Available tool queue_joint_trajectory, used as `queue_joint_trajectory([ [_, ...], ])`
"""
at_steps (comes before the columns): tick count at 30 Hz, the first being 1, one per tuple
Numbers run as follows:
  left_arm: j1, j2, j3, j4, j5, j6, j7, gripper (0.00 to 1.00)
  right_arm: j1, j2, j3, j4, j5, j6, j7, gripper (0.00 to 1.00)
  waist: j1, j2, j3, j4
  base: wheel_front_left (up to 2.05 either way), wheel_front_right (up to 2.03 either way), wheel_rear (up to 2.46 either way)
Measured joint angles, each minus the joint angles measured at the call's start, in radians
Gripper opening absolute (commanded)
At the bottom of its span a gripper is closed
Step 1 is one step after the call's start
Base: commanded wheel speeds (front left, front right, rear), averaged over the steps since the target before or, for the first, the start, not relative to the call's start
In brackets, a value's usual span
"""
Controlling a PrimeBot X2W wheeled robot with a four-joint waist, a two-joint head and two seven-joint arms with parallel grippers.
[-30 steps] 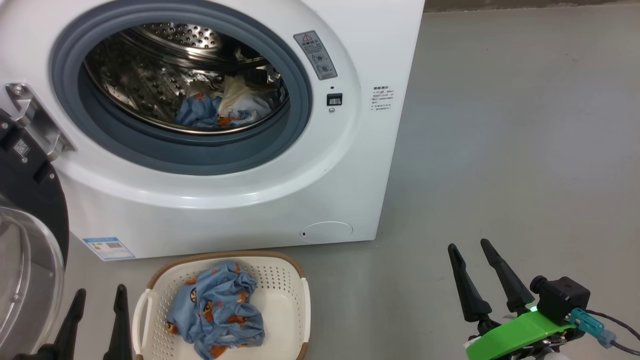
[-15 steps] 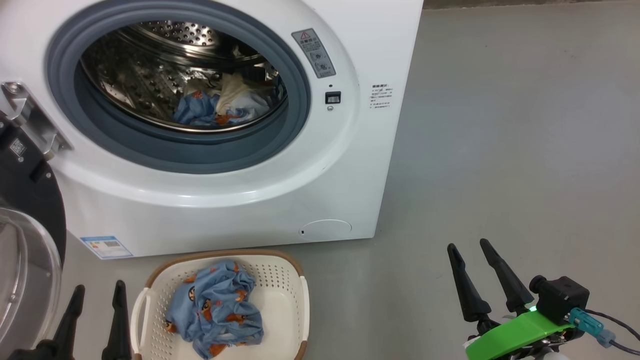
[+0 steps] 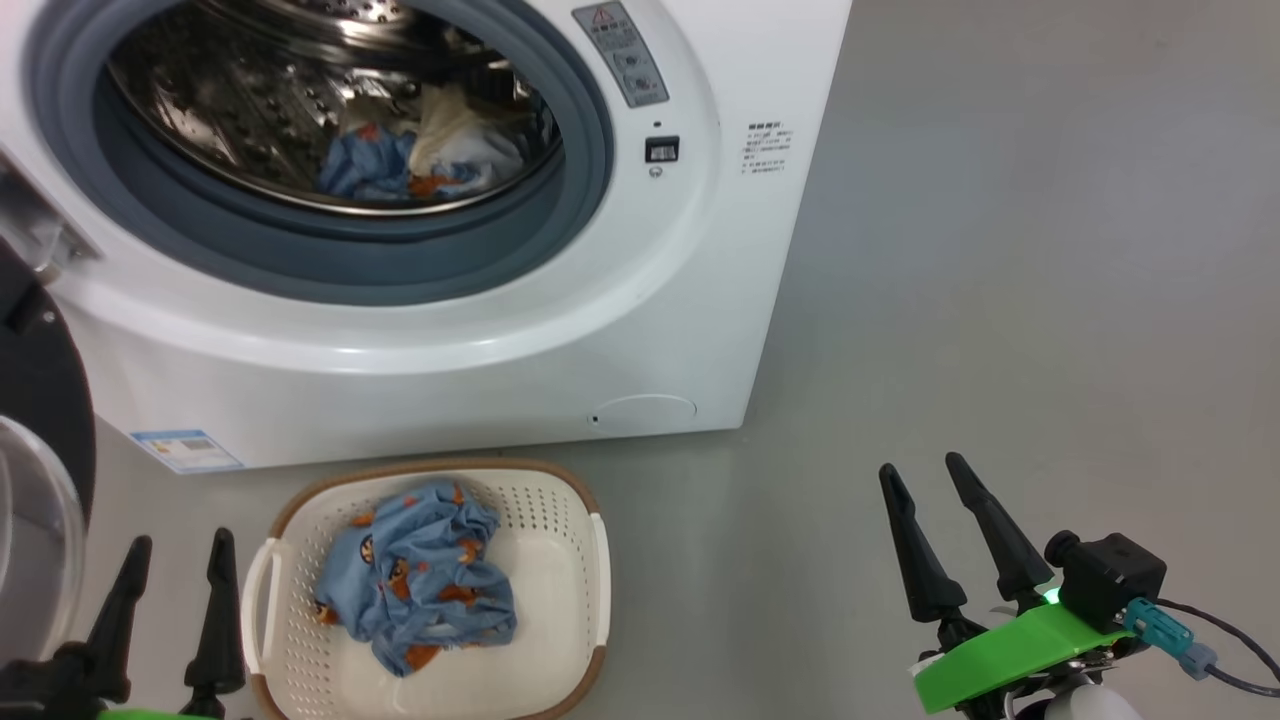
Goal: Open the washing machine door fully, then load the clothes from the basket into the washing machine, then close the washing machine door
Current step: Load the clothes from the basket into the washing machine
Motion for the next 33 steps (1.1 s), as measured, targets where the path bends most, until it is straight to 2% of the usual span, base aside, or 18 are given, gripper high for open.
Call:
queue_joint_trajectory([
  [14,-0.092,0.073,-0.039,0.07,-0.067,0.0,0.0,1.0,-0.046,0.015,0.002,-0.04,-0.037,0.0,0.0,1.0,0.0,0.0,0.132,-0.023,0.0,0.0,0.0],
  [28,-0.193,0.154,-0.109,0.188,-0.127,0.0,0.0,1.0,-0.089,0.015,0.011,-0.075,-0.013,0.0,0.0,1.0,0.0001,0.0,0.265,-0.057,0.0,0.0,0.0],
  [33,-0.236,0.176,-0.165,0.252,-0.151,0.0,0.0,1.0,-0.102,0.016,0.012,-0.091,-0.009,0.0,0.0,1.0,0.0,0.0,0.3,-0.068,0.0,0.0,0.0],
])
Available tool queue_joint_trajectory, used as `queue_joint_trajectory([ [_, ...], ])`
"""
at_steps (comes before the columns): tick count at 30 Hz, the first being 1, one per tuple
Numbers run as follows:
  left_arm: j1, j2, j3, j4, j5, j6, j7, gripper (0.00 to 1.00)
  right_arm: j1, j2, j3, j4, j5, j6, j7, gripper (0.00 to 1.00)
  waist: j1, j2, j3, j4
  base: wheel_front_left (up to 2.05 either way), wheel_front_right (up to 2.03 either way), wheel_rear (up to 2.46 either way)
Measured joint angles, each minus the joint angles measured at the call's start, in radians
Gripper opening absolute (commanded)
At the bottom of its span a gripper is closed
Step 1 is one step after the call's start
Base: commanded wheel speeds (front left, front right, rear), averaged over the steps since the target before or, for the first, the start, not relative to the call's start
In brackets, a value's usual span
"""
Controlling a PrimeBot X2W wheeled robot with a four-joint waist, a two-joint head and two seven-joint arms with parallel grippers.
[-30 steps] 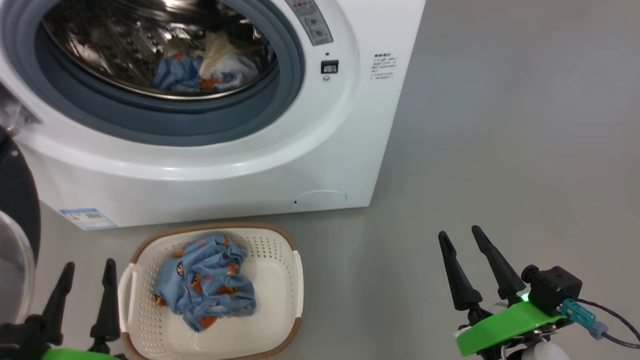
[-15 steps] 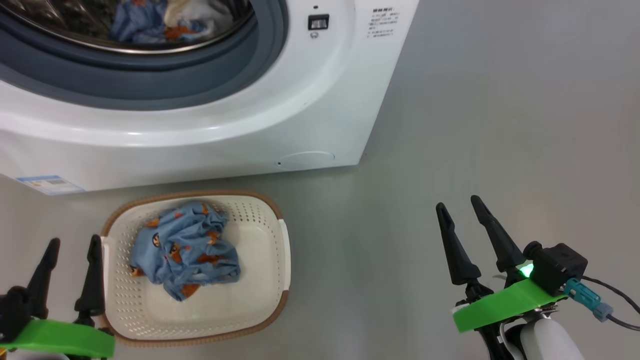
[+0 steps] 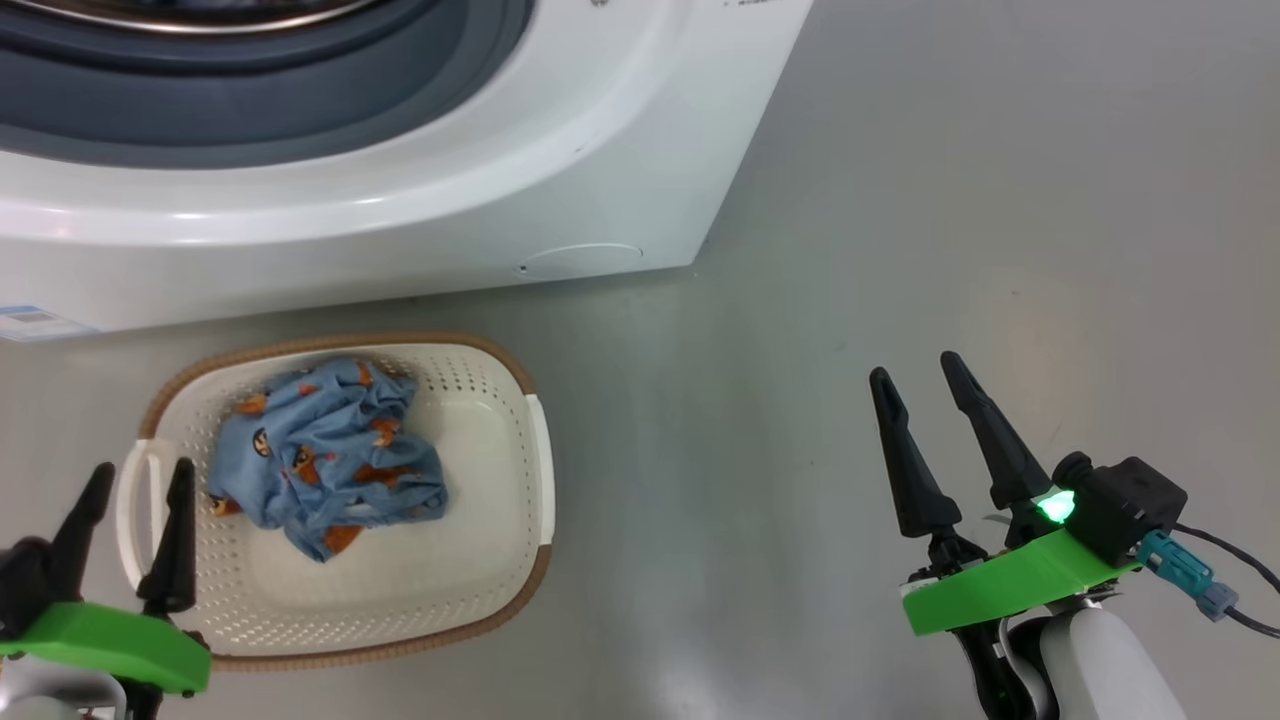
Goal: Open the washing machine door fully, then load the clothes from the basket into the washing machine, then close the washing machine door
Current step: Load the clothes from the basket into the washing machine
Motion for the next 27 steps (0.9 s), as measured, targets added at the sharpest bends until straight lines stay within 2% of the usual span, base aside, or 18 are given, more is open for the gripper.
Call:
queue_joint_trajectory([
  [9,-0.115,0.06,-0.116,0.126,-0.058,0.0,0.0,1.0,-0.029,0.001,0.023,-0.019,0.018,0.0,0.0,1.0,0.0,0.0,0.073,-0.021,0.0,0.0,0.0],
  [19,-0.239,0.134,-0.279,0.245,-0.193,0.0,0.0,1.0,-0.042,0.001,0.03,-0.052,0.037,0.0,0.0,1.0,0.0,0.0,0.168,-0.052,0.0,0.0,0.0],
  [27,-0.327,0.185,-0.384,0.322,-0.252,0.0,0.0,1.0,-0.078,0.001,0.047,-0.081,0.056,0.0,0.0,1.0,0.0,0.0,0.243,-0.083,0.0,0.0,0.0],
])
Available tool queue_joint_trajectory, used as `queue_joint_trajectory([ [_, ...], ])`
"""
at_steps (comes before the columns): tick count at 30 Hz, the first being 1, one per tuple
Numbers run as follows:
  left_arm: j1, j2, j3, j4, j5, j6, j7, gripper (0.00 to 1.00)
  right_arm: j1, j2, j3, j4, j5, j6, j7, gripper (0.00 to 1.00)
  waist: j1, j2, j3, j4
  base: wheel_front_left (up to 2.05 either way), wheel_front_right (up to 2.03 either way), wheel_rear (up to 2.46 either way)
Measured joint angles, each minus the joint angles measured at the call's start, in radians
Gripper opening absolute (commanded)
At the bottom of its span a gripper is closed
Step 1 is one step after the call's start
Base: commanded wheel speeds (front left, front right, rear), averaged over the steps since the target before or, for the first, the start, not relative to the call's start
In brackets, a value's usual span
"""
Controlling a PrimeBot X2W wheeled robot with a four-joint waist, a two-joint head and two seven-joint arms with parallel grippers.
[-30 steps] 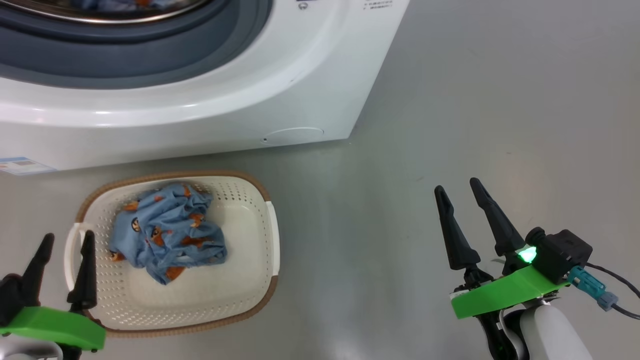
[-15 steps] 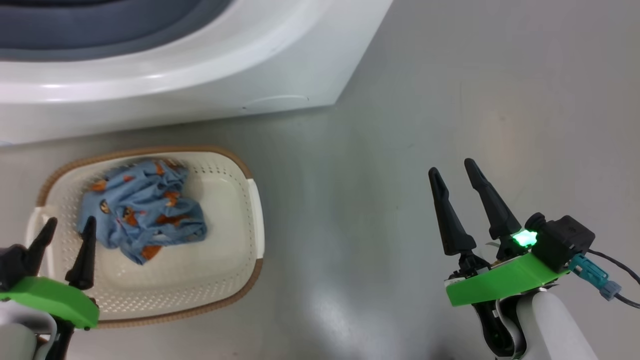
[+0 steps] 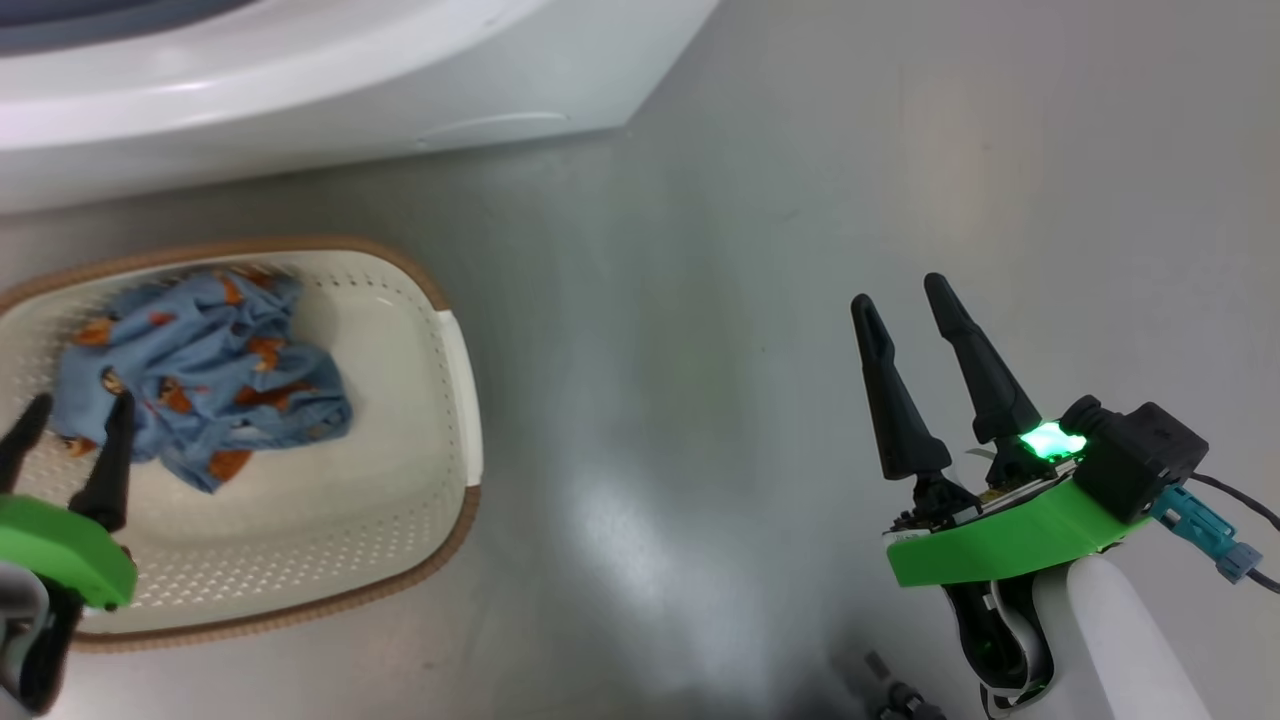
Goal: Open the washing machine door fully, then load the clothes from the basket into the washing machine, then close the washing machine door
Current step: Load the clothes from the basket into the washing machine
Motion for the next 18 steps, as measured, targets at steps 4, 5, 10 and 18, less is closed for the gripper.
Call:
queue_joint_trajectory([
  [4,-0.041,0.017,-0.051,0.015,-0.037,0.0,0.0,1.0,0.0,0.0,0.002,-0.008,0.007,0.0,0.0,1.0,0.0,0.0,0.034,-0.013,0.0,0.0,0.0],
  [5,-0.052,0.021,-0.063,0.021,-0.044,0.0,0.0,1.0,0.0,0.0,0.003,-0.01,0.007,0.0,0.0,1.0,0.0,0.0,0.042,-0.016,0.0,0.0,0.0],
  [10,-0.105,0.047,-0.116,0.048,-0.068,0.0,0.0,1.0,-0.007,0.0,0.004,-0.018,0.016,0.0,0.0,1.0,0.0,0.0,0.082,-0.025,0.0,0.0,0.0],
  [18,-0.208,0.071,-0.21,0.083,-0.099,0.0,0.0,1.0,-0.024,0.001,0.008,-0.033,0.016,0.0,0.0,1.0,0.0,0.0,0.146,-0.031,0.0,0.0,0.0],
])
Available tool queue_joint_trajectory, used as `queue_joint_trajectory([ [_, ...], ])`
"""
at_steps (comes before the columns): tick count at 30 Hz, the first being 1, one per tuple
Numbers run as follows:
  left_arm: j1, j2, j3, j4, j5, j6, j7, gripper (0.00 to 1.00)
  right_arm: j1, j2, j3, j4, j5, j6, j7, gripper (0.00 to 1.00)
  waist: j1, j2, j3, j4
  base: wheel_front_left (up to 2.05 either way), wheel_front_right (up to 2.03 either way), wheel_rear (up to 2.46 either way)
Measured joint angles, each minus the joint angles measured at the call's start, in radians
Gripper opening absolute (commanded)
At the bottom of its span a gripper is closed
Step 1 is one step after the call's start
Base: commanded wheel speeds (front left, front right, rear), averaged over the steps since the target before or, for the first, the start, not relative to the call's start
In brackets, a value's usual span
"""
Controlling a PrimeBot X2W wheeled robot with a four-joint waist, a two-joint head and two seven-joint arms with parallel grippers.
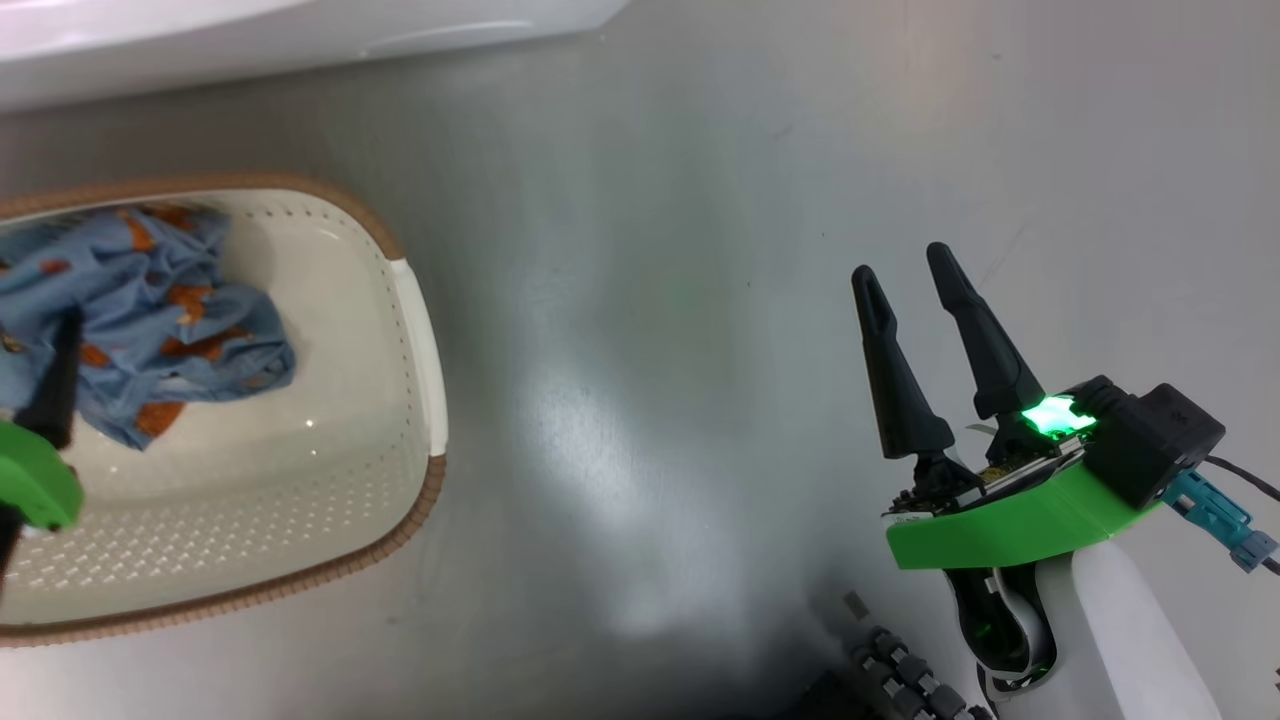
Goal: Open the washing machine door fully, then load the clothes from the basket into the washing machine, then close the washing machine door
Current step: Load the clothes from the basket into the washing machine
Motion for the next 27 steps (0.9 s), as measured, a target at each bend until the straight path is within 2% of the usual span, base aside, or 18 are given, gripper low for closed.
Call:
queue_joint_trajectory([
  [7,-0.07,0.026,-0.054,0.034,-0.006,0.0,-0.003,1.0,0.0,0.001,0.001,-0.013,0.0,0.0,0.0,1.0,0.0,0.0,0.04,-0.011,0.0,0.0,0.0],
  [12,-0.105,0.041,-0.12,0.057,-0.06,0.0,-0.002,1.0,0.0,0.001,0.0,-0.021,0.0,0.0,0.0,1.0,0.0,0.0,0.055,-0.02,0.0,0.0,0.0],
  [17,-0.109,0.013,-0.206,0.056,-0.095,0.0,0.006,1.0,0.0,0.001,-0.001,-0.022,0.0,0.0,0.0,1.0,0.0,0.0,0.059,-0.022,0.0,0.0,0.0],
  [22,-0.126,0.012,-0.274,0.06,-0.151,0.0,0.01,1.0,0.0,0.001,-0.001,-0.021,0.0,0.0,0.0,1.0,0.0,0.0,0.053,-0.018,0.0,0.0,0.0],
  [27,-0.15,0.012,-0.332,0.076,-0.214,0.0,0.059,1.0,0.0,0.002,0.001,-0.021,0.0,0.0,0.0,1.0,0.0,0.0,0.054,-0.016,0.0,0.0,0.0],
])
